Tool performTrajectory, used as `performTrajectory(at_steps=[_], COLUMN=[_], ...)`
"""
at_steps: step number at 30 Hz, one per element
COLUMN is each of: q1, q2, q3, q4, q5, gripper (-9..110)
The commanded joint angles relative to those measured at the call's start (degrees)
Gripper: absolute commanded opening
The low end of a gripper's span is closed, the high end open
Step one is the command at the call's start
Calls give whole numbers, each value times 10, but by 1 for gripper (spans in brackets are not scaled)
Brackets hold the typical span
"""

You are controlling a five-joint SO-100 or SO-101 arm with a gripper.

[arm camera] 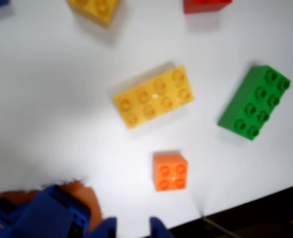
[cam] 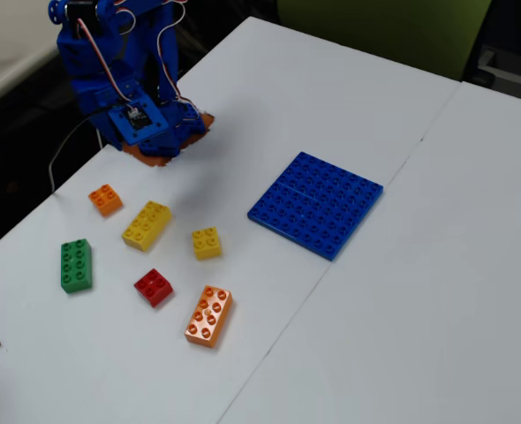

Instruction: Pick up the 2x2 orange block and go up the 8x8 blue block.

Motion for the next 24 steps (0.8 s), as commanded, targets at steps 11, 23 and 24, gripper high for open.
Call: performTrajectory(at_steps=[11,23,24], q1=[172,178,178], q2=[-82,-159,-166], q3=[13,13,13], q4=[-105,-140,-145], q5=[-229,-192,-192], gripper=[10,20,20])
